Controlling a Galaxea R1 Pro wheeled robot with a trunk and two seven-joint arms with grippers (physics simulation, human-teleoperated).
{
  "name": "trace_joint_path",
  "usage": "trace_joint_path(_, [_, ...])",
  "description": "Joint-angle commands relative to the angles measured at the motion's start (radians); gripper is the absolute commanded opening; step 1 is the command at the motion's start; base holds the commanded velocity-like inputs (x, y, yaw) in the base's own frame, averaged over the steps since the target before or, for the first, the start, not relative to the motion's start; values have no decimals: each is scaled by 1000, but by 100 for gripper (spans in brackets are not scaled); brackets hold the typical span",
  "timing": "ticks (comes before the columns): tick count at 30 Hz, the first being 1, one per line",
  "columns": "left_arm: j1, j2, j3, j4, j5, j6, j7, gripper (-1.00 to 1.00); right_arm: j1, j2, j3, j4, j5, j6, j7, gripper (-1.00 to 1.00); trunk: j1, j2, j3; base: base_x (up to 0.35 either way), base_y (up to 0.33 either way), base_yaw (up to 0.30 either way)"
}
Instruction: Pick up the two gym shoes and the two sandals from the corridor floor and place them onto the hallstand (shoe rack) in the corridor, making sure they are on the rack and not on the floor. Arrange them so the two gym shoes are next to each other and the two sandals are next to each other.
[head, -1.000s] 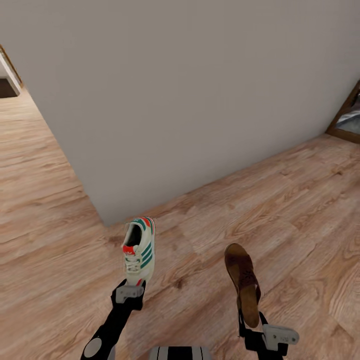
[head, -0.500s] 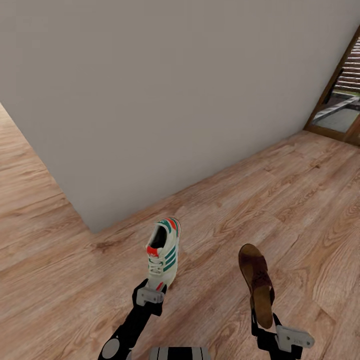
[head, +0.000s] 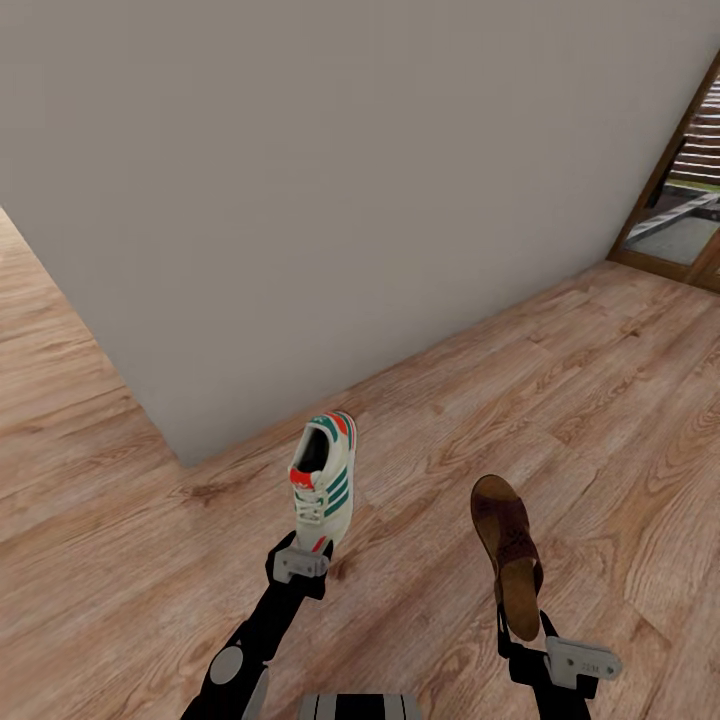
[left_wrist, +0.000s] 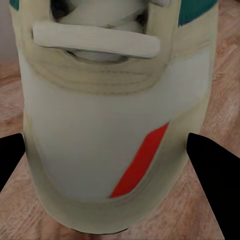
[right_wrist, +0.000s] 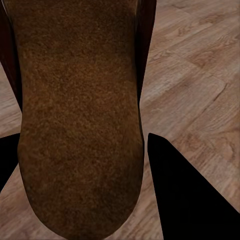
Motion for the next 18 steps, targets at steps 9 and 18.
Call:
trace_joint_path(9, [0,0,0,0,0,0,0,-100,0,0,0,0,-3,-1,1,-100,0,0,0,0,0,0])
trace_joint_path(18, [2,0,0,-1,0,0,0,-100,0,0,0,0,-3,-1,1,-100,0,0,0,0,0,0])
